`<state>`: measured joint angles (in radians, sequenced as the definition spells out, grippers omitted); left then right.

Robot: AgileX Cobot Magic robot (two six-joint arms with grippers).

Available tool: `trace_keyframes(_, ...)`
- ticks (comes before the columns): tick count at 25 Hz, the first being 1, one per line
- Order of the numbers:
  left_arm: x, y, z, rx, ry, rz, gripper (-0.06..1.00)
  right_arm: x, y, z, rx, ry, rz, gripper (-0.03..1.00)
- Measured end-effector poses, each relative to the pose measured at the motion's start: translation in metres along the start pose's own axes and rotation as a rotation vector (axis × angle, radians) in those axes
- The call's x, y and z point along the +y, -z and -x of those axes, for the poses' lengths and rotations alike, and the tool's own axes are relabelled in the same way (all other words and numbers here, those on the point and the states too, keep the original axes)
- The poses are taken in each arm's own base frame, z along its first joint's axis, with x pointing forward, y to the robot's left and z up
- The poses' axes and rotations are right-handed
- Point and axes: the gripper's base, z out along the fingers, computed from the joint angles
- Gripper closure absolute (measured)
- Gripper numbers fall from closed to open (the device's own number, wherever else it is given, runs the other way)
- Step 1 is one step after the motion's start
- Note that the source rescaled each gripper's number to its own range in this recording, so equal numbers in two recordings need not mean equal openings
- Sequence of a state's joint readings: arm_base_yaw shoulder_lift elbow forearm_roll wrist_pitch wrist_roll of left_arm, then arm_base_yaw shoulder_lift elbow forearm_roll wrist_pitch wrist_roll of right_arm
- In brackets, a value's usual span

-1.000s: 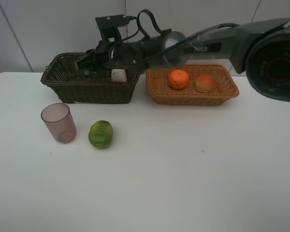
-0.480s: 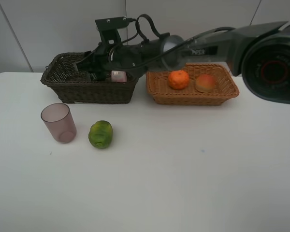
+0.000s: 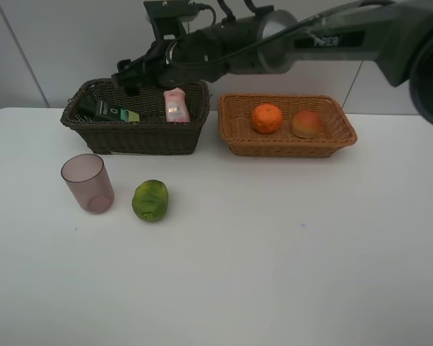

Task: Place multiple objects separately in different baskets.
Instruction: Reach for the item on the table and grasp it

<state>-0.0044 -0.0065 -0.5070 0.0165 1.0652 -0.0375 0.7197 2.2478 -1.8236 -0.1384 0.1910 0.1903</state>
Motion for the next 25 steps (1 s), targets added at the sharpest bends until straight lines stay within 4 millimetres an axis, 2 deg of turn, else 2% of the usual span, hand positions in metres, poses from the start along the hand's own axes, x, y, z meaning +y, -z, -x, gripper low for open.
trace_keyframes(5, 0.0, 0.0, 0.0, 0.0, 0.0, 0.0, -0.01, -0.003, 0.035, 0.015, 0.155, -0.004, -0.043, 0.14)
trace_keyframes(11, 0.0, 0.0, 0.0, 0.0, 0.0, 0.0, -0.01, -0.004, 0.074, 0.016, 0.377, -0.049, -0.07, 0.14)
trace_keyframes(18, 0.0, 0.0, 0.0, 0.0, 0.0, 0.0, -0.01, 0.003, 0.099, -0.009, 0.54, -0.11, -0.039, 0.14)
trace_keyframes(25, 0.0, 0.0, 0.0, 0.0, 0.0, 0.0, -0.01, 0.015, 0.109, -0.03, 0.728, 0.008, -0.009, 0.14)
